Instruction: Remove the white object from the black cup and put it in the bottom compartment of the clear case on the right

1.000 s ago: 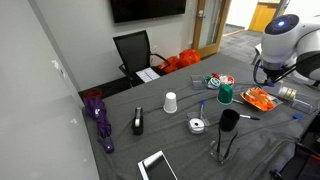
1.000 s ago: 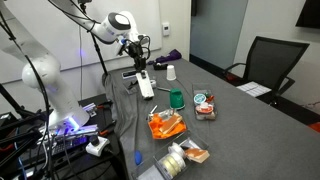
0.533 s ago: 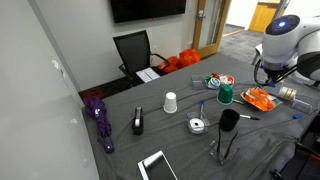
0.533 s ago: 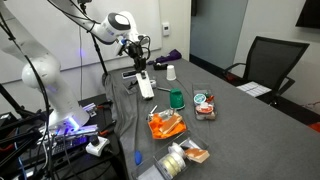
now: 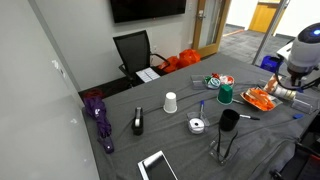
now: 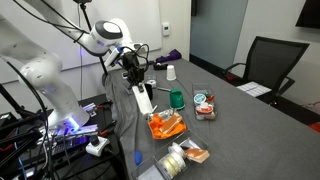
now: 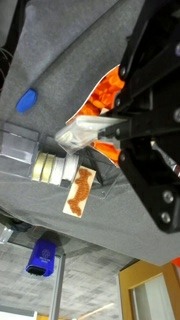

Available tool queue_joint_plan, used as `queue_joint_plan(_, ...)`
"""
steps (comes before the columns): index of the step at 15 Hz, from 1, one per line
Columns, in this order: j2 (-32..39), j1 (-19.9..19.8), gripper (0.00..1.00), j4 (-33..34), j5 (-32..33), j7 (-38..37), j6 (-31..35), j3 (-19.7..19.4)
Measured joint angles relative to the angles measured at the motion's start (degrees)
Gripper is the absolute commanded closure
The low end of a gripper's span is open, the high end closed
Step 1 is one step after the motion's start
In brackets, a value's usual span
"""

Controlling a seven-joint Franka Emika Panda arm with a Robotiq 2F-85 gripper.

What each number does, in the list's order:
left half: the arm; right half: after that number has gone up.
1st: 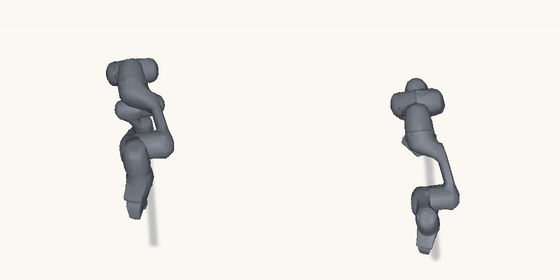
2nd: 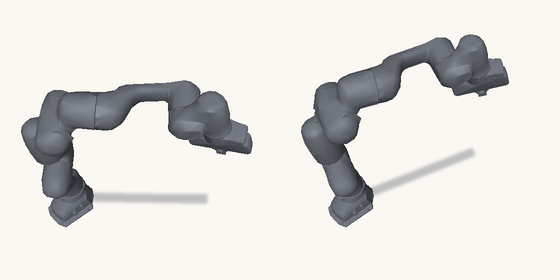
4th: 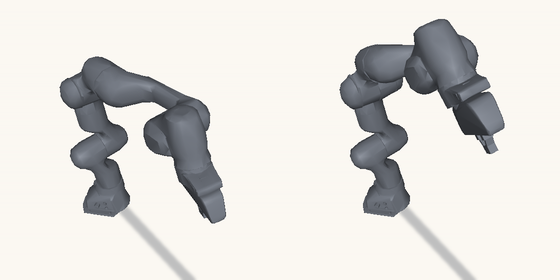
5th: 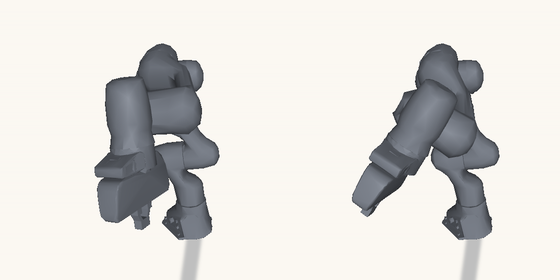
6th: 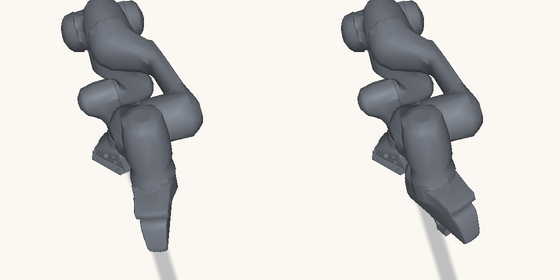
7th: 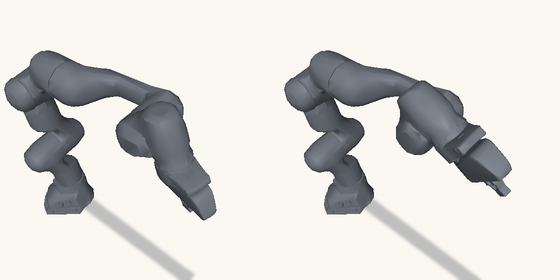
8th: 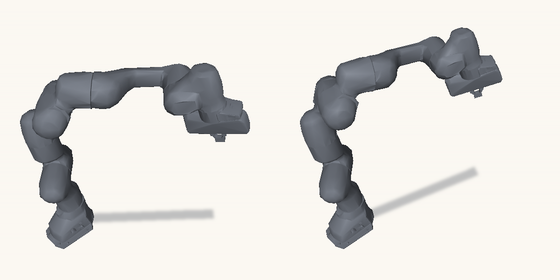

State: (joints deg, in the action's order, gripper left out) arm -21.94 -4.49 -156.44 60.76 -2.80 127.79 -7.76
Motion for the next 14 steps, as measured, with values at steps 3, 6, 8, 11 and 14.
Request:
queue_joint_plan(3, -3.15, -3.86, 0.98, -3.42, 8.1, 4.74, 5.8, -5.76)
queue_joint_plan(6, -3.2, -7.52, 0.98, -3.12, 13.38, 9.63, 14.59, -12.85)
queue_joint_plan(8, -2.87, -9.94, 0.98, -3.13, 16.73, 11.68, 19.68, -16.86)
queue_joint_plan(11, -1.51, -13.07, 0.98, -3.17, 21.85, 12.25, 23.61, -20.41)
queue_joint_plan(14, 0.35, -14.8, 0.98, -3.18, 24.14, 12.25, 24.04, -21.65)
